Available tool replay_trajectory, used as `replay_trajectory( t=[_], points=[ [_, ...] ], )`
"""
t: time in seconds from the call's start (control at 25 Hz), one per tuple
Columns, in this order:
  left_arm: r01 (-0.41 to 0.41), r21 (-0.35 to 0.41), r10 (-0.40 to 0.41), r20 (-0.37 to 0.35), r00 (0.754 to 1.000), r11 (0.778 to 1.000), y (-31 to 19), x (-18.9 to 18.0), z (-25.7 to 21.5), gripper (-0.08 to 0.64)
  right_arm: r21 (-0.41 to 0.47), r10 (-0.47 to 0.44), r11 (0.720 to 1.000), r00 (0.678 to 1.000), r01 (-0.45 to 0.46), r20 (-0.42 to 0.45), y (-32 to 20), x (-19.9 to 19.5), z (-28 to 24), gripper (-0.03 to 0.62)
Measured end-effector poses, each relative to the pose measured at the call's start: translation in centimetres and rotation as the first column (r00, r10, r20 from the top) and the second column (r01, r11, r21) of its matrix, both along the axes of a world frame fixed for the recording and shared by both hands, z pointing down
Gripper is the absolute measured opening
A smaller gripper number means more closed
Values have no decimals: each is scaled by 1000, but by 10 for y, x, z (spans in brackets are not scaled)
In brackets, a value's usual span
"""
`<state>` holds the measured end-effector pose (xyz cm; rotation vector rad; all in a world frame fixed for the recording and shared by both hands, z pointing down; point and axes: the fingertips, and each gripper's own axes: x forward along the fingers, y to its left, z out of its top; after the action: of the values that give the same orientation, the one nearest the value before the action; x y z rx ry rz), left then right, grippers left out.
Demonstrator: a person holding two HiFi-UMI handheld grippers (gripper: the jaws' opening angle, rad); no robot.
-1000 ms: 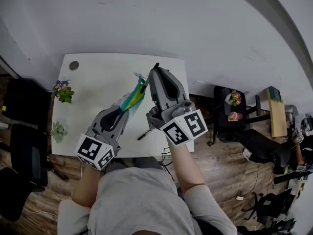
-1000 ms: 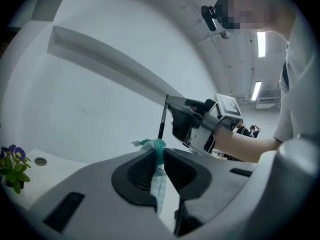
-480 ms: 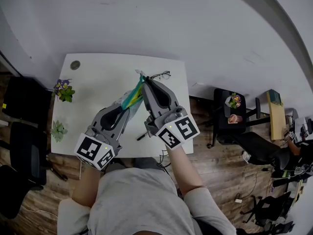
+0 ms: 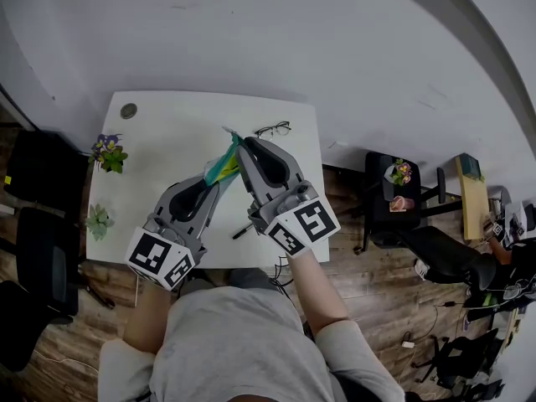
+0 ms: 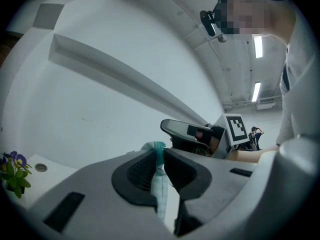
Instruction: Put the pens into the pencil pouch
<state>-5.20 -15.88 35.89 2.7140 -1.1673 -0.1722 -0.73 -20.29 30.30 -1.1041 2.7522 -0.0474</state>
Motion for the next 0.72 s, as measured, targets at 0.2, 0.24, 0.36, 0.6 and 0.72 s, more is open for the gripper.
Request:
replay_trajectory(
  t=[0.2,0.24,0.36,0.6,0.72],
  points=[
    [7,-5,-7,-1,1000,1000,2,-1,0,66,-23,54,998,997,-55,-47,-2,14,6,50],
    [8,-6,-8,0,1000,1000,3,-2,1,66,-32,66,997,996,-68,-60,-2,18,10,45],
    [11,-13,-11,1,1000,1000,8,-6,5,66,-61,100,992,990,-107,-101,2,31,26,43],
    [14,-35,-14,8,1000,999,10,-9,14,66,-142,133,975,963,-169,-235,11,54,79,43],
    [14,-49,-13,12,1000,999,13,-10,20,66,-188,119,965,943,-184,-309,21,61,111,43]
  ],
)
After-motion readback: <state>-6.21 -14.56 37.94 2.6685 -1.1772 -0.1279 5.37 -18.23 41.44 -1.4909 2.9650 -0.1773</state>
